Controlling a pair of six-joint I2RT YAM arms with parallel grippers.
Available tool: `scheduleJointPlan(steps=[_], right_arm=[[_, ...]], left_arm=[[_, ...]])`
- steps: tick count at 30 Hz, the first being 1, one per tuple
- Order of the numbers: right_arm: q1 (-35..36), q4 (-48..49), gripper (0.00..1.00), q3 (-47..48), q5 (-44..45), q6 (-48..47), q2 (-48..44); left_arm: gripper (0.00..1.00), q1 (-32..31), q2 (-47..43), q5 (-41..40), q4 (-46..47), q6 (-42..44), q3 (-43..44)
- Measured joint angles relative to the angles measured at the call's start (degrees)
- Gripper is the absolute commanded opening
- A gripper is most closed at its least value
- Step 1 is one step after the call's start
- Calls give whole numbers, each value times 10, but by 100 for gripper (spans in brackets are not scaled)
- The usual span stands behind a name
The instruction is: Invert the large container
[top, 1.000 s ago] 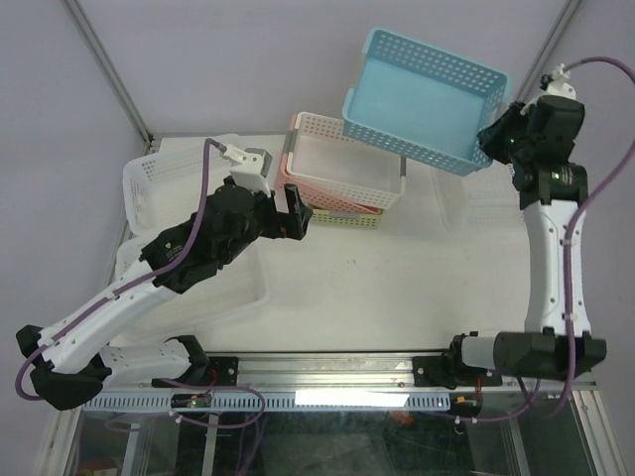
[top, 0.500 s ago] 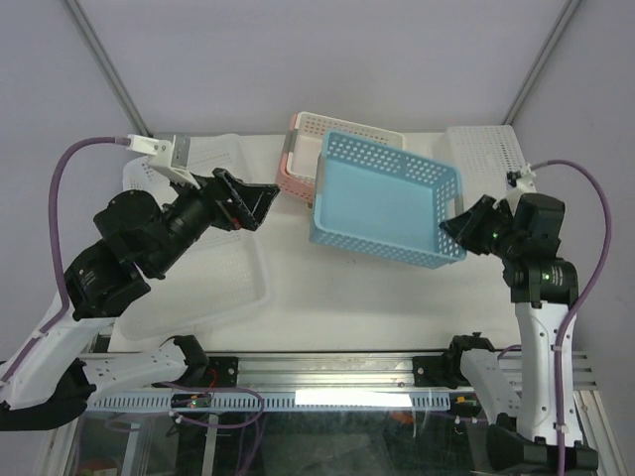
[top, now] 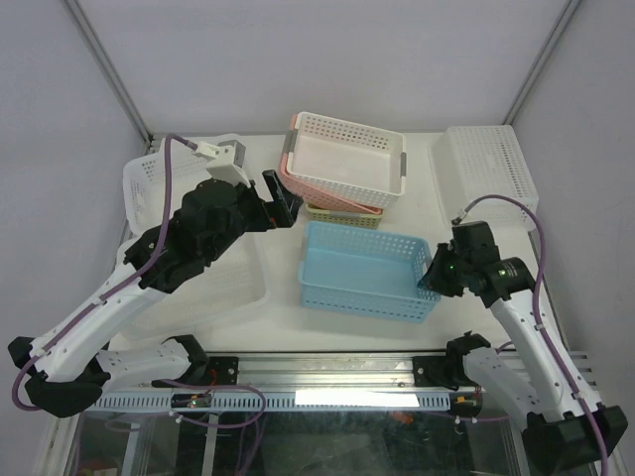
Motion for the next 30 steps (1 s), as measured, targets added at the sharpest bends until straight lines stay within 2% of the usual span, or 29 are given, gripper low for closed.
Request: scheduleJointPlan(steps=[5, 6, 9, 10, 11, 13, 16, 19, 22, 25, 27, 30], right_arm=[[147, 18, 0, -3, 95, 53, 67], [159, 25, 5, -3, 105, 57, 81], [176, 59, 63, -4, 152, 65, 124], [176, 74, 77, -6, 166, 68, 131], [176, 84, 84, -6, 179, 67, 136], [176, 97, 89, -5, 199, 63, 139], [176, 91, 90, 17, 217, 43, 144], [176, 90, 83, 61, 212, 8, 138], [178, 115, 81, 75, 154, -34, 115], [204, 142, 85, 75, 74, -72, 99], [249, 163, 92, 73, 42, -95, 103], [327, 194, 94, 53, 2, -136, 110]], left_arm=[[99, 34, 26, 20, -7, -36, -15], [99, 36, 28, 25, -6, -42, -15], [99, 39, 26, 40, 1, -48, -15], [99, 39, 24, 45, 3, -48, -14], [99, 39, 23, 47, 5, -48, -14], [99, 39, 19, 50, 8, -48, -14], [99, 40, 17, 59, 10, -48, -14], [99, 40, 19, 62, 10, -48, -11], [99, 52, 28, 67, 10, -48, -6], [99, 111, 40, 107, 9, -45, -6], [99, 176, 50, 137, 6, -45, -6], [99, 258, 56, 175, -3, -45, -6]])
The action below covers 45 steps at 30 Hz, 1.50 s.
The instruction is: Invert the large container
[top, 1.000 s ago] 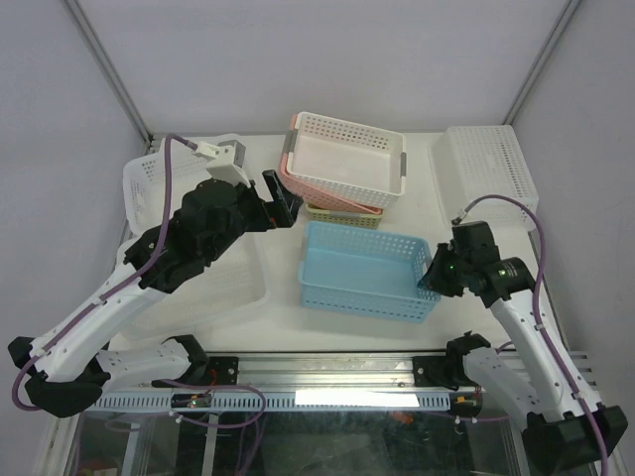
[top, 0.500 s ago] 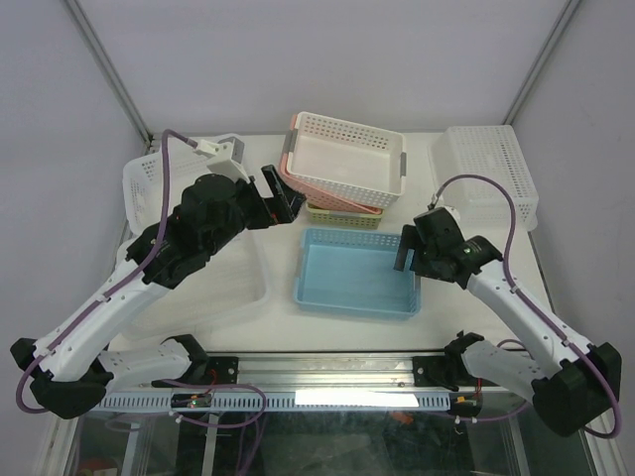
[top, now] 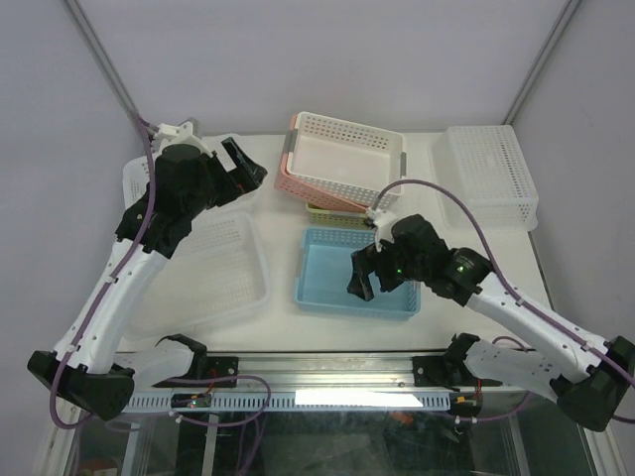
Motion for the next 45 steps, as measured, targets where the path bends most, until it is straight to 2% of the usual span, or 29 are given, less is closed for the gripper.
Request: scheduleJointPlan(steps=[3, 9, 14, 18, 22, 26, 32, 36, 40, 45], right_arm=[[54, 9, 94, -20, -28, -30, 14], [128, 12, 94, -28, -28, -66, 64], [152, 27, 84, -28, -18, -70, 136], [170, 32, 57, -28, 0, -70, 193], [184, 28, 35, -26, 17, -73, 219], [197, -8, 1, 2, 26, -78, 220], [198, -78, 0, 97, 27, -48, 198], [158, -104, 0, 170, -11, 15, 191], [52, -39, 0, 157, -120, 105, 149], [-69, 93, 0, 68, -273, 244, 94]], left_arm=[[99, 33, 0, 31, -1, 0, 0], [99, 40, -3, 84, 9, -1, -19], [99, 40, -7, 99, 14, -4, -40], [99, 40, -10, 106, 17, -8, -50], [99, 40, -13, 110, 18, -10, -52], [99, 40, -14, 110, 20, -10, -52], [99, 40, -15, 111, 22, -9, -52], [99, 40, -15, 111, 22, -8, -50], [99, 40, -15, 113, 21, -2, -31], [99, 40, -14, 115, 22, 2, -13]])
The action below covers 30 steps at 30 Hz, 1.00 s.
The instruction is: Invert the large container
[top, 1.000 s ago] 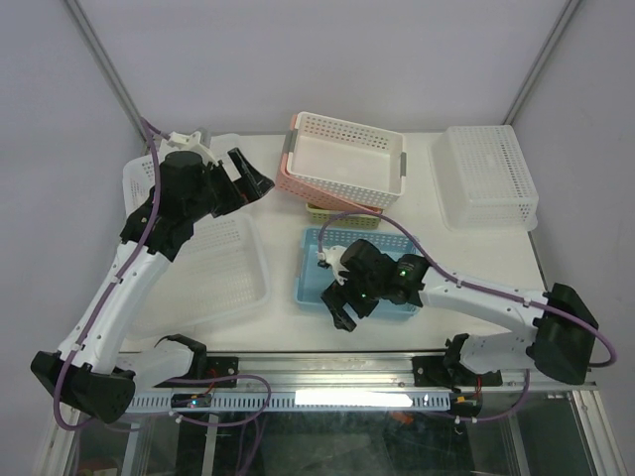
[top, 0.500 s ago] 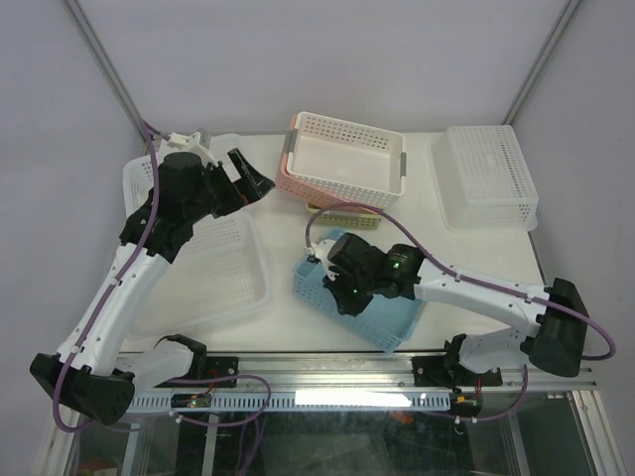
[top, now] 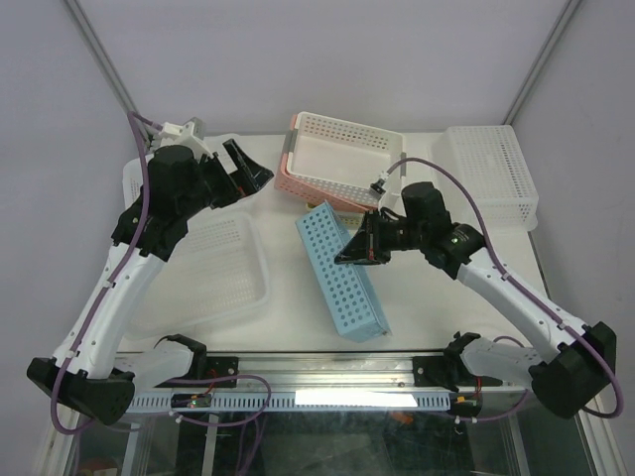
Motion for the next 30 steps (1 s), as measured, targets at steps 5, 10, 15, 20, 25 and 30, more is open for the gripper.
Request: scheduleJointPlan(steps=[5, 10, 15, 20, 25, 30], right_arm=[[-36, 139, 0, -70, -122, 134, -5], [-45, 280, 0, -134, -184, 249, -17], [-76, 368, 0, -237, -209, 325, -30], [-134, 372, 0, -275, -254, 302, -49], [-236, 289, 15, -276, -290, 206, -61], [-321, 209, 44, -273, -315, 132, -45]], left_arm=[[99, 0, 1, 2, 0, 0, 2], [99, 0, 1, 6, 0, 0, 2], [99, 0, 1, 13, 10, 0, 2], [99, 0, 1, 15, 17, 0, -2], [99, 0, -1, 15, 20, 0, -19], [99, 0, -1, 20, 17, 0, -35]])
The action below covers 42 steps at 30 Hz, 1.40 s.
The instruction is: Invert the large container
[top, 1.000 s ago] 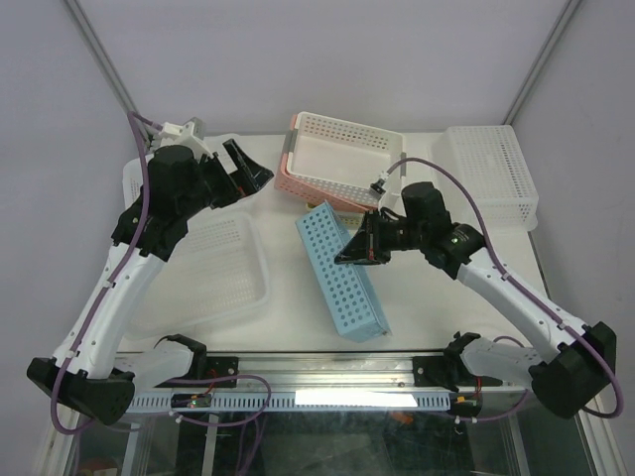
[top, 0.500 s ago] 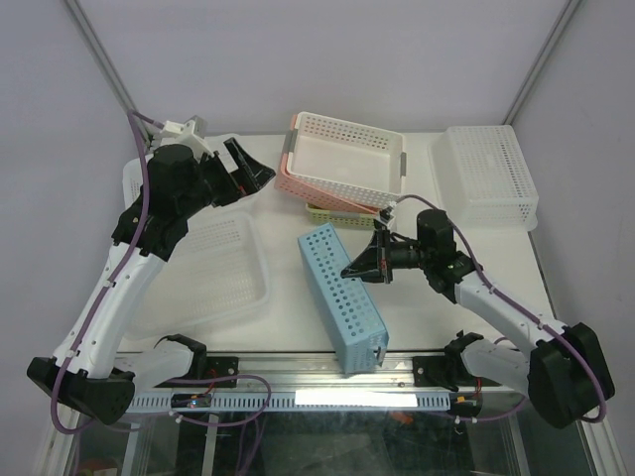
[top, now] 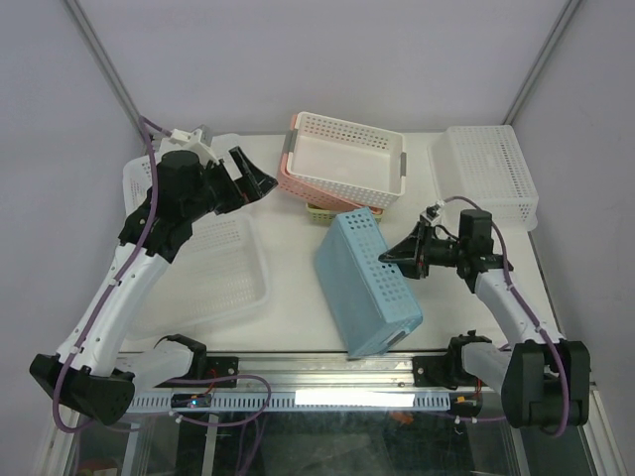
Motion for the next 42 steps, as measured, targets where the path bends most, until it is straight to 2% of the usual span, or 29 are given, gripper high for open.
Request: scheduleJointPlan(steps=[3, 11, 16, 19, 24, 28, 34, 42], right_arm=[[-31, -75, 58, 14, 18, -59, 10], [-72, -278, 70, 40, 241, -182, 13], [-74, -351, 71, 112, 391, -226, -59], [-69, -360, 72, 147, 433, -242, -98], [-40, -360, 72, 165, 470, -245, -124], [-9, -358, 73, 174, 487, -245, -108], [29, -348, 74, 188, 504, -246, -61], [37, -346, 74, 188, 513, -256, -55]], left_arm=[[99, 0, 0, 9, 1, 0, -2], [99, 0, 0, 62, 3, -3, -14], [99, -23, -6, 81, 9, -14, -31], [99, -107, -11, 35, -3, -35, -57], [99, -314, 18, -105, -54, -124, -84], [99, -396, 53, -210, -102, -207, -91], [99, -477, 157, -327, -175, -332, -64], [99, -492, 186, -391, -238, -451, -65]])
